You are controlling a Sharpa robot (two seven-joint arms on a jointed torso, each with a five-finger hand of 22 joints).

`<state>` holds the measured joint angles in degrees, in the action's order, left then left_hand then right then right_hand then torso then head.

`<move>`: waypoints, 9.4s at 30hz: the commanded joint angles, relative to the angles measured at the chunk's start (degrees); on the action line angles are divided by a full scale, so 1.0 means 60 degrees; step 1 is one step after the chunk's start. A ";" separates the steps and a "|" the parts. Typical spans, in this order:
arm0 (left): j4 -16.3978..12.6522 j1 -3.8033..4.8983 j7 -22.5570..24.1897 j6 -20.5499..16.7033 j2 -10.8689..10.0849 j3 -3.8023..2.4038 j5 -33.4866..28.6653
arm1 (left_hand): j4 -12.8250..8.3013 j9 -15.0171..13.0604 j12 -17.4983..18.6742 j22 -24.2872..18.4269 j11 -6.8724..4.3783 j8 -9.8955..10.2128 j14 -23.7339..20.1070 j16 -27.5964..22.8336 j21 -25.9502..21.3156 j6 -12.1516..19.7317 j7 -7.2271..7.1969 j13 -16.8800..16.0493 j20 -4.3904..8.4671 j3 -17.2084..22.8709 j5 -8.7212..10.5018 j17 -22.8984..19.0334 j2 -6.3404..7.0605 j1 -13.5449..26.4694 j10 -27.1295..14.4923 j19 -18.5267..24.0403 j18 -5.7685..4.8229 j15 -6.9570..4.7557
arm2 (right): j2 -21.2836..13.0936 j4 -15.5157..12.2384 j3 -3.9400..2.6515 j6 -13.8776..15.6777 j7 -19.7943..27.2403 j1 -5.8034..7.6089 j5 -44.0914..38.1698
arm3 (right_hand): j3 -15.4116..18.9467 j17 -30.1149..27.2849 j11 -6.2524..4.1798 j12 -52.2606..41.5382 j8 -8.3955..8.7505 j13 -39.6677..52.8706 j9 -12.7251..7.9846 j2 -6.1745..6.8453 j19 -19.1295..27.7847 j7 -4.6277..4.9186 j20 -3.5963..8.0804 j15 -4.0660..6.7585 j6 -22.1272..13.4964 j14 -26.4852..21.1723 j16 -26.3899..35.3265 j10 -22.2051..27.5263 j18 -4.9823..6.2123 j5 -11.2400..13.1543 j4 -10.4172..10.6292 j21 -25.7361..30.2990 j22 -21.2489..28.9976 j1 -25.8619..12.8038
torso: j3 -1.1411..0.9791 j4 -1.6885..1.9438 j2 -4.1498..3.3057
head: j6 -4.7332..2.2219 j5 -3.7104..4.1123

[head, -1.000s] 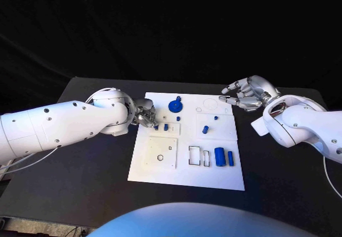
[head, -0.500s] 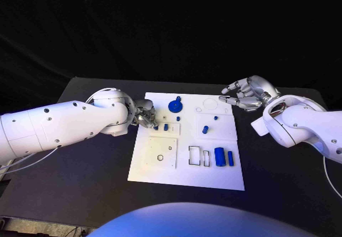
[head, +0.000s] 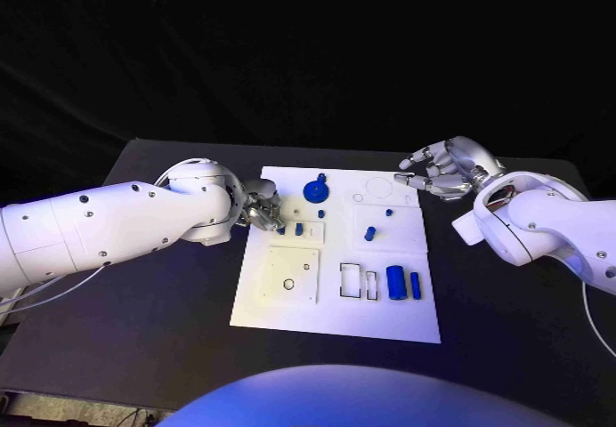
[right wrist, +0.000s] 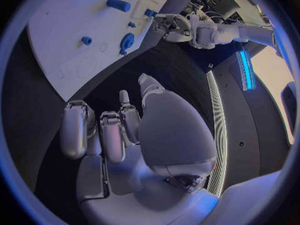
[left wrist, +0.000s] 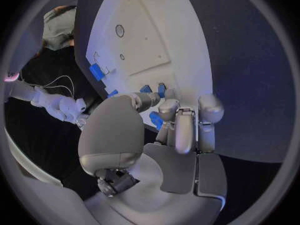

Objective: Assemble the parts on the task board

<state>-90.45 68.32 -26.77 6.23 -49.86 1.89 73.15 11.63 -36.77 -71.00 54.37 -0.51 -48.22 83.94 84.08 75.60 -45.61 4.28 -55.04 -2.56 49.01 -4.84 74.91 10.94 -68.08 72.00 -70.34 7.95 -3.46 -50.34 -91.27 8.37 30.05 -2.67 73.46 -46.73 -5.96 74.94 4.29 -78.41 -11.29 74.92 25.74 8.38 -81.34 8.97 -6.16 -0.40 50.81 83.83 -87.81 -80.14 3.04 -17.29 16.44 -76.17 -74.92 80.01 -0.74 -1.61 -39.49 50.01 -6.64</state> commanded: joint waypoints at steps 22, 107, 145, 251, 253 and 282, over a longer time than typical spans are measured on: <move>0.0115 -0.0011 0.0162 0.1007 0.0110 -0.0002 -0.0190 | -0.1417 -0.0024 -0.0037 0.0031 0.0002 -0.0083 0.0494 0.0034 0.0078 -0.0111 -0.0056 -0.0008 0.0006 0.1440 -0.0039 0.0445 0.0135 -0.0116 0.0099 -0.0075 -0.0175 -0.0078 | 0.0020 0.0017 0.0000 -0.0146 0.0033 -0.0017 -0.0095 | -0.0065 0.1215 -0.0035 0.0009 -0.0088 0.0309 0.0015 0.0039 0.0073 -0.0012 0.0014 0.0072 -0.0075 0.0734 0.0057 0.0044 0.0123 0.0002 -0.0009 0.0046 -0.0674 -0.0060 | -0.0010 -0.0010 -0.0001 | -0.0002 0.0030; 0.0674 0.0058 0.0628 -0.1570 0.0307 -0.0179 -0.1503 | 0.0877 0.0275 0.0359 -0.0465 0.0001 0.0549 0.0499 0.0015 -0.0298 -0.0307 -0.0120 0.0535 0.0026 -0.5440 -0.0037 0.0448 -0.0308 0.2016 -0.0191 0.0075 -0.0113 -0.0077 | -0.0028 0.0018 0.0000 -0.0128 0.0020 -0.0018 -0.0220 | -0.0083 0.1225 -0.0033 0.0024 -0.0133 0.0292 0.0010 0.0053 0.0062 -0.0010 0.0017 0.0072 -0.0120 0.0737 0.0056 0.0056 0.0121 0.0004 0.0001 0.0049 -0.0683 -0.0089 | -0.0009 0.0004 0.0012 | -0.0002 0.0136; 0.1752 0.0023 0.4663 -0.1816 0.1635 0.0064 0.3314 | -0.1153 0.3304 0.5780 -0.3634 0.1229 0.2724 -0.3099 -0.2458 -0.2373 0.0634 0.0864 0.7136 -0.0957 -0.1984 -0.0018 -0.5877 0.0953 -0.2053 -0.4335 0.3328 0.0442 0.1033 | 0.0014 0.0044 0.0001 -0.0080 0.0105 -0.0024 -0.0202 | -0.0097 0.1205 -0.0034 0.0039 -0.0157 0.0276 0.0010 0.0045 0.0083 -0.0011 0.0017 0.0072 -0.0128 0.0733 0.0064 0.0069 0.0130 0.0002 0.0000 0.0089 -0.0656 -0.0098 | -0.0008 -0.0014 -0.0004 | -0.0095 0.0192; 0.1651 0.0158 0.4957 -0.1598 0.0973 -0.0365 0.2662 | -0.1762 0.3851 0.6585 -0.2969 0.0844 0.3689 -0.1192 -0.0340 -0.1234 -0.1217 0.0652 0.7875 -0.0672 -0.1558 0.0039 -0.3488 0.0483 -0.1952 -0.2385 0.2795 0.0419 0.0698 | -0.0058 0.0052 -0.0001 -0.0062 0.0099 -0.0026 -0.0202 | -0.0159 0.1198 -0.0035 0.0039 -0.0215 0.0276 0.0007 -0.0008 0.0081 -0.0011 0.0020 0.0075 -0.0149 0.0732 0.0069 0.0065 0.0132 0.0002 0.0009 0.0107 -0.0653 -0.0125 | 0.0000 0.0039 0.0020 | -0.0056 0.0269; 0.1699 0.0152 0.4965 -0.1564 0.0946 -0.0354 0.2651 | -0.1777 0.3852 0.6602 -0.2951 0.0847 0.3703 -0.1194 -0.0344 -0.1226 -0.1216 0.0656 0.7879 -0.0670 -0.1550 0.0038 -0.3500 0.0483 -0.1973 -0.2381 0.2780 0.0416 0.0698 | -0.0054 0.0054 -0.0001 -0.0062 0.0101 -0.0025 -0.0202 | -0.0159 0.1198 -0.0035 0.0039 -0.0215 0.0276 0.0007 -0.0008 0.0081 -0.0011 0.0020 0.0075 -0.0149 0.0732 0.0069 0.0065 0.0132 0.0002 0.0009 0.0107 -0.0653 -0.0125 | 0.0002 0.0043 0.0024 | -0.0043 0.0256; 0.2124 -0.0037 0.5011 -0.1131 0.1079 -0.0200 0.2586 | -0.1795 0.3846 0.6629 -0.2940 0.0852 0.3720 -0.1219 -0.0366 -0.1220 -0.1251 0.0666 0.7881 -0.0672 -0.1549 0.0051 -0.3581 0.0471 -0.2001 -0.2344 0.2768 0.0411 0.0701 | -0.0019 0.0066 -0.0001 -0.0043 0.0111 -0.0026 -0.0202 | -0.0159 0.1198 -0.0035 0.0039 -0.0215 0.0276 0.0007 -0.0008 0.0081 -0.0011 0.0020 0.0075 -0.0149 0.0732 0.0069 0.0065 0.0132 0.0002 0.0009 0.0107 -0.0653 -0.0125 | -0.0018 0.0023 0.0018 | -0.0002 0.0187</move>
<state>-77.64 68.10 2.91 -2.02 -43.54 0.70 88.86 1.18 -13.65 -31.45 36.72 4.71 -26.24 76.68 81.90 68.28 -52.64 8.28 -7.82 -6.56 39.68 -4.79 53.47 14.04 -79.75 57.56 -53.24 9.78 0.73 -50.50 -90.83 8.37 30.12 -2.32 73.34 -47.42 -6.59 74.94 4.09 -78.41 -12.40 74.91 25.71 8.37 -81.13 8.93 -5.95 -0.19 50.44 84.04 -87.55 -79.93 3.04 -17.29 16.44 -75.76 -74.92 79.55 -0.83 -1.47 -39.39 50.00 -5.50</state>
